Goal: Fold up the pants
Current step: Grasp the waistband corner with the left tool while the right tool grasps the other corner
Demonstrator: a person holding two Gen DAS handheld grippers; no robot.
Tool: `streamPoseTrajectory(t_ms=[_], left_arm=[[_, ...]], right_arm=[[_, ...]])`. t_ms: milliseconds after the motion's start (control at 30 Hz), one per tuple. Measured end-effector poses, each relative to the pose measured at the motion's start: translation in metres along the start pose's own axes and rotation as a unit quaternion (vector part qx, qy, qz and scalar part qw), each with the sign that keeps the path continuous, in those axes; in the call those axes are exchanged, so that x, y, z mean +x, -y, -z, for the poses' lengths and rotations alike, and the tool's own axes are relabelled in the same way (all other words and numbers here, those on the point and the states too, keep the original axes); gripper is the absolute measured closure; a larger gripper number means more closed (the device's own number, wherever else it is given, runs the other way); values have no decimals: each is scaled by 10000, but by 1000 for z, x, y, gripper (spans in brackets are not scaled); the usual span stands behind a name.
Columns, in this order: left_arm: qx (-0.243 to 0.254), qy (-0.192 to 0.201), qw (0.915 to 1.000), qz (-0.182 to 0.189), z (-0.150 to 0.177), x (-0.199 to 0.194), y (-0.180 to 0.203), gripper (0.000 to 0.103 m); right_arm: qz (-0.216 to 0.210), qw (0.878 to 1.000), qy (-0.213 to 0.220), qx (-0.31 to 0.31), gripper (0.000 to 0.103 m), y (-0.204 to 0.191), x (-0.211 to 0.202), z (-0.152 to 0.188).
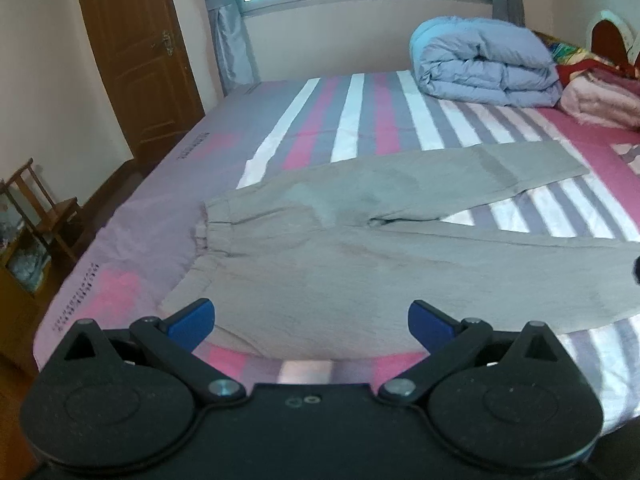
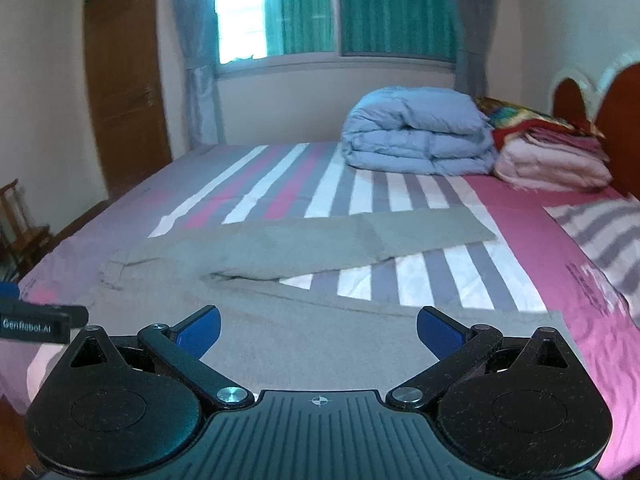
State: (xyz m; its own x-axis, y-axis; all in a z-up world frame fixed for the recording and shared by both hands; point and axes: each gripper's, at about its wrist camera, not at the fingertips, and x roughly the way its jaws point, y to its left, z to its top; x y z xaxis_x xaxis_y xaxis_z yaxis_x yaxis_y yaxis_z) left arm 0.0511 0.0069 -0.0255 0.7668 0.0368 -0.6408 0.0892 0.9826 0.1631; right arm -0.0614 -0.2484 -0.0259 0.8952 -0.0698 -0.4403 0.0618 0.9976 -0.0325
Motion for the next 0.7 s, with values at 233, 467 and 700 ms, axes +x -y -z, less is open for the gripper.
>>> streamPoseTrajectory(t_ms=[233, 467, 700], left_arm=[[358, -200, 9986, -344, -29, 55, -35, 6], [624, -383, 9956, -588, -74, 137, -70, 7], [1099, -686, 9882, -817, -115, 238, -105, 13]], right_arm=[[-561, 9964, 25, -627, 0, -6, 47, -19], [-1120, 9823, -309, -1467, 0, -14, 140, -59], [-1476, 9578, -731, -2357, 0, -27, 265, -88]])
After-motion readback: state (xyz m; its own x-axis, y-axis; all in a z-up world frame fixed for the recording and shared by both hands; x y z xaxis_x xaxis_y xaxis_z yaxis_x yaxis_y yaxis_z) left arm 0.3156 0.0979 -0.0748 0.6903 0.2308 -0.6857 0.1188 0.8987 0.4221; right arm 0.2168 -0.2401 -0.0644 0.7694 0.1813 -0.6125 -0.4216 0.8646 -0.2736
